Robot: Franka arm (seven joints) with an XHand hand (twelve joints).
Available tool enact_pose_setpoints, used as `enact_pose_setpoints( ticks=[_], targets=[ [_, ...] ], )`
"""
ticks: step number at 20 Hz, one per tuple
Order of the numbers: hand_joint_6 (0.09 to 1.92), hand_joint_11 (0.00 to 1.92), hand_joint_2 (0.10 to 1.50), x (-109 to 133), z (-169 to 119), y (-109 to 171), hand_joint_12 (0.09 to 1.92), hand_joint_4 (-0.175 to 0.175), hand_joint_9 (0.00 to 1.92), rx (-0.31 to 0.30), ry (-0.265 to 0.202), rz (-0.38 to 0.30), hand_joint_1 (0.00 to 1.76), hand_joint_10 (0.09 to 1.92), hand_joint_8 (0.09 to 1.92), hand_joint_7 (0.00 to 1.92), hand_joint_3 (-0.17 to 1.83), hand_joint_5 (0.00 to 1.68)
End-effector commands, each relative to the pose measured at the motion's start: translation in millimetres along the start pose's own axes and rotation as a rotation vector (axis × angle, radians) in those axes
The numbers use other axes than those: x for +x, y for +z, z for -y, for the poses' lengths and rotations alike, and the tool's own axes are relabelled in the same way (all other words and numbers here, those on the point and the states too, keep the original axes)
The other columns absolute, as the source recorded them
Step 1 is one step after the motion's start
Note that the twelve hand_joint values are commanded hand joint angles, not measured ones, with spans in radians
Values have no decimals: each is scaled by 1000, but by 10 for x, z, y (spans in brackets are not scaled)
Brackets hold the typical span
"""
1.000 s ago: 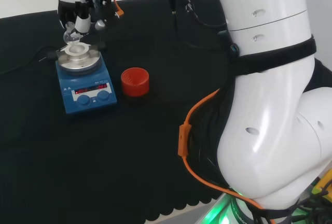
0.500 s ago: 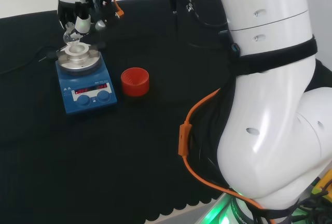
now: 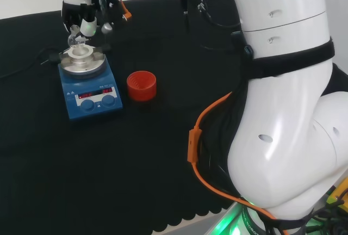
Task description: Place the round-bottom flask on the heater.
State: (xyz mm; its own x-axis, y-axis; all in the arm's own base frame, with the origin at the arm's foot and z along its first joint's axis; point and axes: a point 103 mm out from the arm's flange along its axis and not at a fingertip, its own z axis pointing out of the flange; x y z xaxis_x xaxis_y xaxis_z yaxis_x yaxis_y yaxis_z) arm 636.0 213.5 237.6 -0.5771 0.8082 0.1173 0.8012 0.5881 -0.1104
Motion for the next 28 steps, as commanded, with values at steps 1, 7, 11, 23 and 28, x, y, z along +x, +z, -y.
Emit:
enact_pose_setpoints(
  ticks=[1,7,11,23,28],
  targets=[
    [744,1701,478,16,-25,31,913,-175,1710,10,0,6,1328,320,642,1470,955,1213],
    [744,1701,477,-11,-103,84,913,-175,1711,11,0,2,1328,319,642,1470,956,1213],
    [744,1701,477,-30,-117,93,914,-175,1711,15,4,0,1328,318,642,1470,956,1213],
    [745,1701,476,-224,-174,212,915,-175,1712,21,15,-10,1328,316,643,1470,957,1213],
    [745,1701,476,-270,-165,234,915,-175,1712,19,26,-15,1328,315,644,1470,958,1213]
  ],
)
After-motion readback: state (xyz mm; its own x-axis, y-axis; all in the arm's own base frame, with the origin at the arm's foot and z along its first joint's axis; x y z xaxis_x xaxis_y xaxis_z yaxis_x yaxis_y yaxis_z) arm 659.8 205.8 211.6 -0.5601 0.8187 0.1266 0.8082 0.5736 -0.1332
